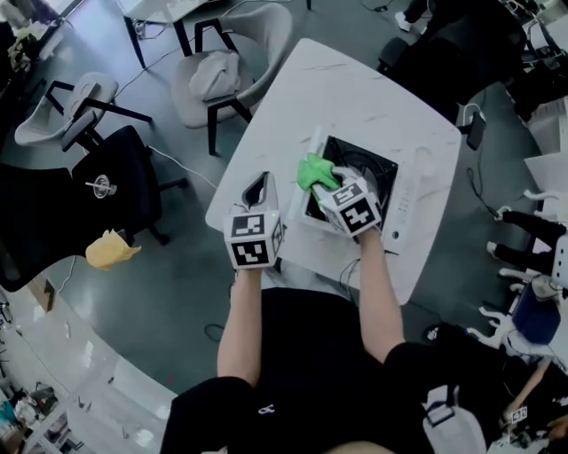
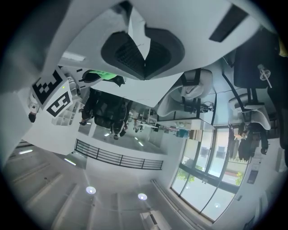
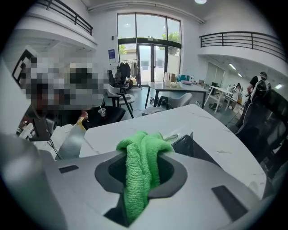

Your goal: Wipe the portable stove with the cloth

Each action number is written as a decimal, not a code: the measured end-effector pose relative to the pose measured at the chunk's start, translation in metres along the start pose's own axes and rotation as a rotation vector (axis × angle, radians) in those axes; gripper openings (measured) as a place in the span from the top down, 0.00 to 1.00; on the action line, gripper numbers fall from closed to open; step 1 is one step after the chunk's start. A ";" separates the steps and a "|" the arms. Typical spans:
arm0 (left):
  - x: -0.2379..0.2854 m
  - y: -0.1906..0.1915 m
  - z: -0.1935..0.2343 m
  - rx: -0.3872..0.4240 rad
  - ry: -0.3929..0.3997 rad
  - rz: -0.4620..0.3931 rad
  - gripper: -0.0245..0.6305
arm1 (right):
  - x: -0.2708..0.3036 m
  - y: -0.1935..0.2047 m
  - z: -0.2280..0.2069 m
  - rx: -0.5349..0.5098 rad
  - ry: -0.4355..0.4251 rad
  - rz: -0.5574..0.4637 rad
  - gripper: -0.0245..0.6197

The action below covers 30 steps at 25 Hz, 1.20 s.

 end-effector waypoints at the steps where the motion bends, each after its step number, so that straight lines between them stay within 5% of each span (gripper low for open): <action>1: 0.007 -0.002 0.001 0.011 0.010 0.018 0.97 | 0.002 -0.002 -0.003 0.011 -0.003 0.007 0.86; 14: 0.080 -0.041 0.011 0.083 0.143 0.118 0.97 | 0.019 -0.027 -0.045 0.179 0.144 -0.047 0.86; 25: 0.106 -0.065 -0.003 0.103 0.237 0.132 0.97 | -0.025 -0.034 -0.086 0.314 0.341 -0.213 0.86; 30: 0.112 -0.070 -0.021 0.135 0.281 0.139 0.97 | -0.024 -0.014 -0.102 0.368 0.386 -0.153 0.86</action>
Point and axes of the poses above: the fingertips, and each gripper's own axes: x forward along the fingers, z to its left, y out of its underside, the point moved 6 cm from there along -x, backward along the fingers, and after that the axes turned 14 degrees about z, right-handed, at the moved point
